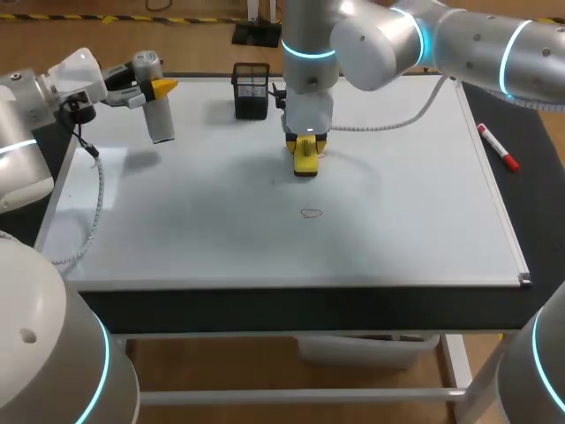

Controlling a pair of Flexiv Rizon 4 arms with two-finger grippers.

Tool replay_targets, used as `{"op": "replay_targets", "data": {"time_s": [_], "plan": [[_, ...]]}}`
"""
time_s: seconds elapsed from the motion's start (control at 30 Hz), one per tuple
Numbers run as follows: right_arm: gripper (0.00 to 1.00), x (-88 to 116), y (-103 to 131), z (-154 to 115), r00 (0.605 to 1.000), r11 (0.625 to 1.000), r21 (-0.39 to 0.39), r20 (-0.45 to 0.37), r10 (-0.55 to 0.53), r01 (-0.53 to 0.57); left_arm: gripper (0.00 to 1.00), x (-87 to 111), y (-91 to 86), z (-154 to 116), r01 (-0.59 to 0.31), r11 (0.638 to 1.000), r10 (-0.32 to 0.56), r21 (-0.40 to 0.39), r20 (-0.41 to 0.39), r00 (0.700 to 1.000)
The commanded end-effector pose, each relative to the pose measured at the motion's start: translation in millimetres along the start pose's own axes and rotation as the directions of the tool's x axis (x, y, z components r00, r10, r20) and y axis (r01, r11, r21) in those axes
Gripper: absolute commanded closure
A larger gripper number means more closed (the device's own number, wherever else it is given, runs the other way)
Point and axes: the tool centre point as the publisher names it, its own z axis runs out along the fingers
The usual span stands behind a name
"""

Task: Pick up the inspection probe, press it on each red-marked spot on the whiteboard one by one, put down the probe, pick up the eraser, and wipe off all the red marks.

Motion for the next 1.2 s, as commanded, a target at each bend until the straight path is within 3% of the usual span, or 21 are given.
{"op": "replay_targets", "data": {"time_s": [0.03, 0.67, 1.2], "plan": [[1.00, 0, -3, 2, 1.000, 1.000, -0.008, -0.001, -0.003, 0.003, 1.00, 0.5, -0.5, 0, -0.001, 1.000, 0.001, 0.001, 0.002, 1.000], [1.00, 24, -2, 8, 0.999, 0.999, -0.023, -0.016, 0.035, -0.035, 1.00, 0.5, -0.5, 0, -0.001, 1.000, 0.001, 0.001, 0.002, 1.000], [1.00, 63, -2, 11, 0.992, 0.992, -0.027, -0.029, 0.120, -0.121, 1.00, 0.5, -0.5, 0, -0.001, 1.000, 0.001, 0.001, 0.002, 1.000]]}}
